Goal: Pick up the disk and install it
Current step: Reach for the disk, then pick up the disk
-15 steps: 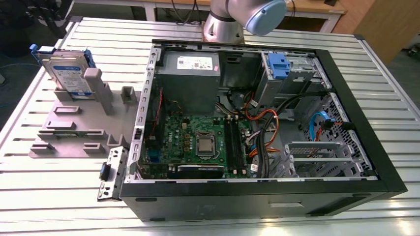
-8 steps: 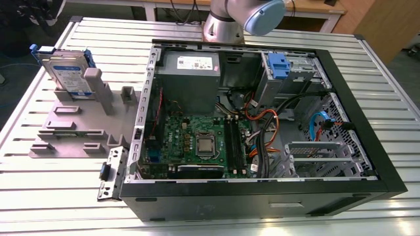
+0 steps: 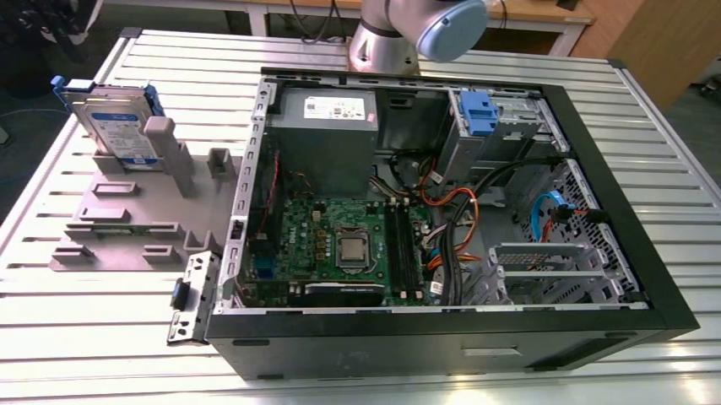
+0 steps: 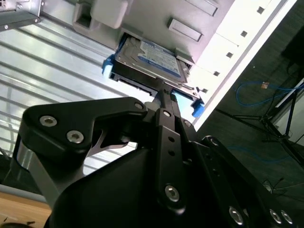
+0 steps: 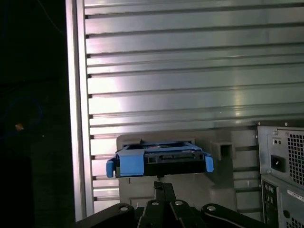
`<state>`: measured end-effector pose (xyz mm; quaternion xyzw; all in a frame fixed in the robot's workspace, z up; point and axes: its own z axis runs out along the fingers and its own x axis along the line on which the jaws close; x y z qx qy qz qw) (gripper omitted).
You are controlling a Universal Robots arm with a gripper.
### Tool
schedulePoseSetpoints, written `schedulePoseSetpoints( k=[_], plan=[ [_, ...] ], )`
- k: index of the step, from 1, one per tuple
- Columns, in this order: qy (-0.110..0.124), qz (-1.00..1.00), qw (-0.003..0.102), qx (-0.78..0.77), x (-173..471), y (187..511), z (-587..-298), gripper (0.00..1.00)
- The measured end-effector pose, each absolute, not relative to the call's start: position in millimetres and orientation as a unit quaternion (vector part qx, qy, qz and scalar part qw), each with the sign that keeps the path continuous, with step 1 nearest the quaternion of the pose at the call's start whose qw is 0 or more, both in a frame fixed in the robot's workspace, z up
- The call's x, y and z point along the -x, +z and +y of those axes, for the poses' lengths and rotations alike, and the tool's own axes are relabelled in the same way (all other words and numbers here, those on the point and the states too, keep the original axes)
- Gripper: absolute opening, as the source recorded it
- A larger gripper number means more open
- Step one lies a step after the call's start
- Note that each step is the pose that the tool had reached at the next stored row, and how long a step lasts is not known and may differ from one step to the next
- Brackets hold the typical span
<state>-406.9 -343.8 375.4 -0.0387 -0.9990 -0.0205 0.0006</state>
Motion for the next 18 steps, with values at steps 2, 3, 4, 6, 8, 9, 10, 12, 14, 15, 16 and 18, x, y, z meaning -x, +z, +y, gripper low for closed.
schedulePoseSetpoints(
  k=[2, 3, 4, 6, 8, 9, 10, 12, 14, 15, 16, 18],
  plan=[
    [-0.020, -0.999, 0.001, 0.039, 413, 374, -341, 0.11],
    [-0.020, -0.999, 0.001, 0.039, 416, 373, -339, 0.11],
    [-0.020, -0.999, 0.001, 0.039, 420, 372, -338, 0.11],
    [-0.020, -0.999, 0.001, 0.039, 425, 370, -335, 0.11],
    [-0.020, -0.999, 0.001, 0.039, 430, 368, -334, 0.11],
    [-0.020, -0.999, 0.001, 0.039, 432, 368, -333, 0.11],
    [-0.020, -0.999, 0.001, 0.039, 433, 367, -333, 0.11],
    [-0.020, -0.999, 0.001, 0.039, 434, 367, -333, 0.11],
    [-0.020, -0.999, 0.001, 0.039, 434, 367, -333, 0.11],
    [-0.020, -0.999, 0.001, 0.039, 434, 367, -333, 0.11],
    [-0.020, -0.999, 0.001, 0.039, 434, 367, -333, 0.11],
    [-0.020, -0.999, 0.001, 0.039, 435, 367, -333, 0.11]
  ],
)
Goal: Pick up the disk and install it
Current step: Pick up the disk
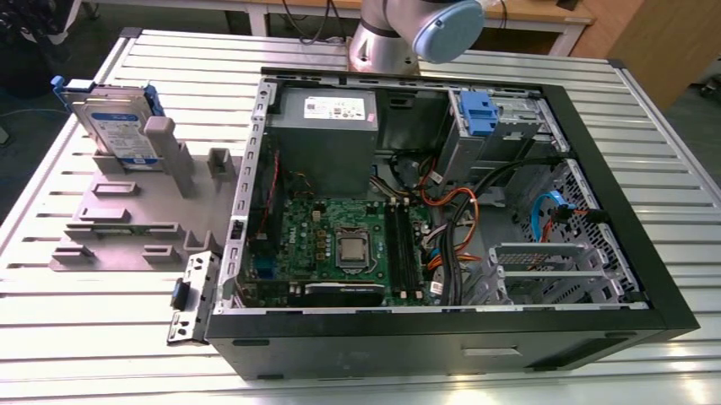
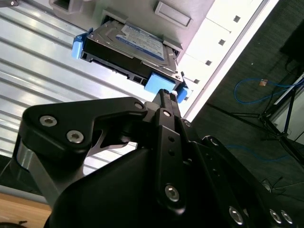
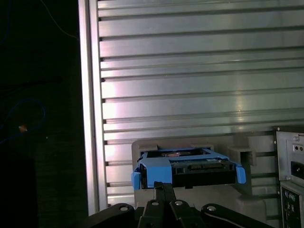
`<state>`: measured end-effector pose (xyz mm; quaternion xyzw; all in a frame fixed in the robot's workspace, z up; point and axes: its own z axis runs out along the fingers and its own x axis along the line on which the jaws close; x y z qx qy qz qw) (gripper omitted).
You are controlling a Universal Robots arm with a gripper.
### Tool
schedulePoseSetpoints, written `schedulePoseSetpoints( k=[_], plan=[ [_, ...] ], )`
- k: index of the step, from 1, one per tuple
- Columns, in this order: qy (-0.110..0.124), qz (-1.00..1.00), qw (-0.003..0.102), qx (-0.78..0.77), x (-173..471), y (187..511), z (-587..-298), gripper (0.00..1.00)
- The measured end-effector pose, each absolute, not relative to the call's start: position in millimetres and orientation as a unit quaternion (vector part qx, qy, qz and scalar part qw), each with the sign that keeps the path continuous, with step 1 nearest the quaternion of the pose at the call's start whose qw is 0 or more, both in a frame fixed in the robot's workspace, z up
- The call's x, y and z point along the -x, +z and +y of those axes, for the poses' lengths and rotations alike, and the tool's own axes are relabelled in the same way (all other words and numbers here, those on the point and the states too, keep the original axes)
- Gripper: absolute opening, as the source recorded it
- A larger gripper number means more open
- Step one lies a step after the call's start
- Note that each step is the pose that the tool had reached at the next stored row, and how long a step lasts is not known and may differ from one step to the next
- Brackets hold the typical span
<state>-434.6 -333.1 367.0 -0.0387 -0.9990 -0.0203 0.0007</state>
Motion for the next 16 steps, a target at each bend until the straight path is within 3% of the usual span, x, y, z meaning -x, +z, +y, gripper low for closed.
schedulePoseSetpoints(
  k=[16],
  plan=[
    [-0.020, -1.000, 0.001, 0.016, 434.7, 367.0, -333.1, 0.11]
  ],
)
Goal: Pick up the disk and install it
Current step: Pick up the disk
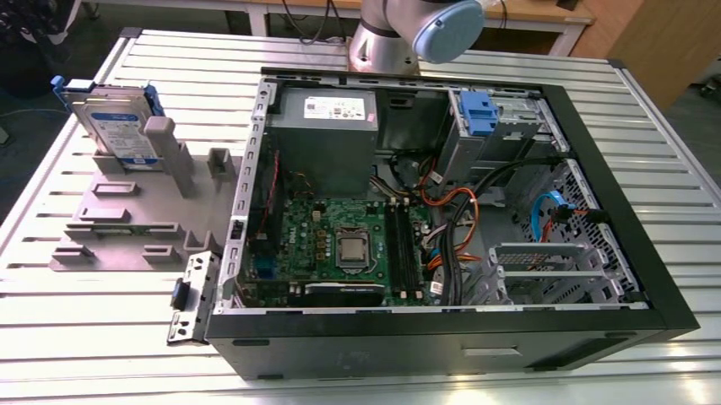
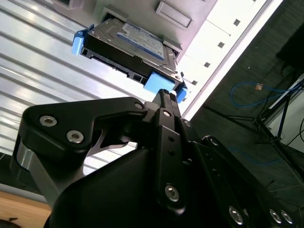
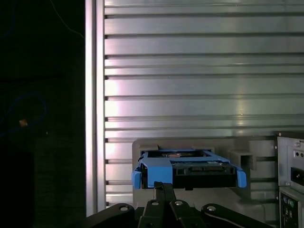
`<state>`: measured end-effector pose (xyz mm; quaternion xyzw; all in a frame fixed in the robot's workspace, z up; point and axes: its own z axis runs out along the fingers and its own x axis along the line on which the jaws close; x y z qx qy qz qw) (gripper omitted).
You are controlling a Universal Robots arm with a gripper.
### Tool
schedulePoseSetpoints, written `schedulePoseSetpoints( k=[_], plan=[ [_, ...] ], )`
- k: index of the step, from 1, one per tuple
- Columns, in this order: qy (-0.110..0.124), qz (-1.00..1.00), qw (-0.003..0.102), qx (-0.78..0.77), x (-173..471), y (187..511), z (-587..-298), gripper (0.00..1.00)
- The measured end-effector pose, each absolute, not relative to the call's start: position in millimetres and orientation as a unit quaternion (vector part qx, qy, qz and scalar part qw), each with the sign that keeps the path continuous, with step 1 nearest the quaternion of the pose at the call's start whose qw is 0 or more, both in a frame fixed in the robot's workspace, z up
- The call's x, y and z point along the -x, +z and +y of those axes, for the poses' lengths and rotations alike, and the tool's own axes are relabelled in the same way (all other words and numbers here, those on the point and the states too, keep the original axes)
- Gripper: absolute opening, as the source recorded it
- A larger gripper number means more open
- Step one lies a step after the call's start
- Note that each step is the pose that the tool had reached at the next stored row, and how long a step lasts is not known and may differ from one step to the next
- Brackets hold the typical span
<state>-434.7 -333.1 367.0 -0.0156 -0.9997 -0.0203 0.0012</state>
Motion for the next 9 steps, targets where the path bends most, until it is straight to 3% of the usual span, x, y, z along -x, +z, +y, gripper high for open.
schedulePoseSetpoints(
  k=[9],
  plan=[
    [-0.020, -1.000, 0.001, 0.001, 434.7, 367.0, -333.1, 0.11]
  ],
)
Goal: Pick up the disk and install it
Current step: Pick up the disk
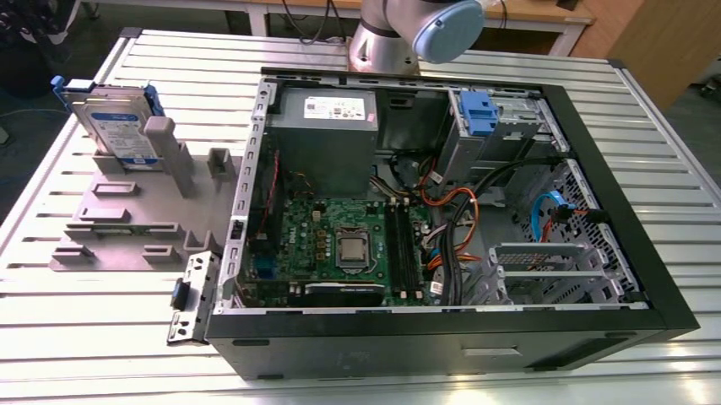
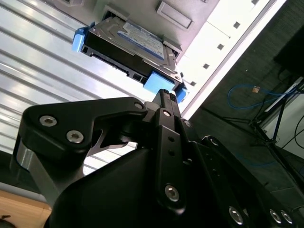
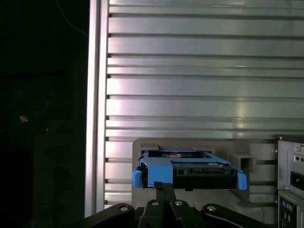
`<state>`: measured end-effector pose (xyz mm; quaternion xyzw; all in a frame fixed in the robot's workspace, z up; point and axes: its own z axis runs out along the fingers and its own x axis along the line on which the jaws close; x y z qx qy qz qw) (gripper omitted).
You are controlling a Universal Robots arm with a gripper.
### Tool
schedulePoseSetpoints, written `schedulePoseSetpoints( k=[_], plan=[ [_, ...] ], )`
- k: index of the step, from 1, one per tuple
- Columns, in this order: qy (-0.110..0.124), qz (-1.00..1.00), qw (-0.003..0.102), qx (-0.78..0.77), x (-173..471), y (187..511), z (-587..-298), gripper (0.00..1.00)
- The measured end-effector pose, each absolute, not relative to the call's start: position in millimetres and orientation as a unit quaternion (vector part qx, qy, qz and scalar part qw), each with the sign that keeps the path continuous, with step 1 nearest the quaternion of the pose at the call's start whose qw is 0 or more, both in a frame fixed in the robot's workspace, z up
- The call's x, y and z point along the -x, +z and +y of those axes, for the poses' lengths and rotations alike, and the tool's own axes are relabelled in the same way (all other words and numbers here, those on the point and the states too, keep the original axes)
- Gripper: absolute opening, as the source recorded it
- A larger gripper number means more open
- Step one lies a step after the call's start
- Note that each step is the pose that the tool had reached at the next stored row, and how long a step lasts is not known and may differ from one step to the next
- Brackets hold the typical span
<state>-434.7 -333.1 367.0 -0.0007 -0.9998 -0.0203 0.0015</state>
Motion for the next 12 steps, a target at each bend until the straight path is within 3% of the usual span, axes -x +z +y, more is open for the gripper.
schedulePoseSetpoints(
  k=[12],
  plan=[
    [-0.020, -1.000, 0.002, -0.015, 434.7, 367.0, -333.1, 0.11]
  ],
)
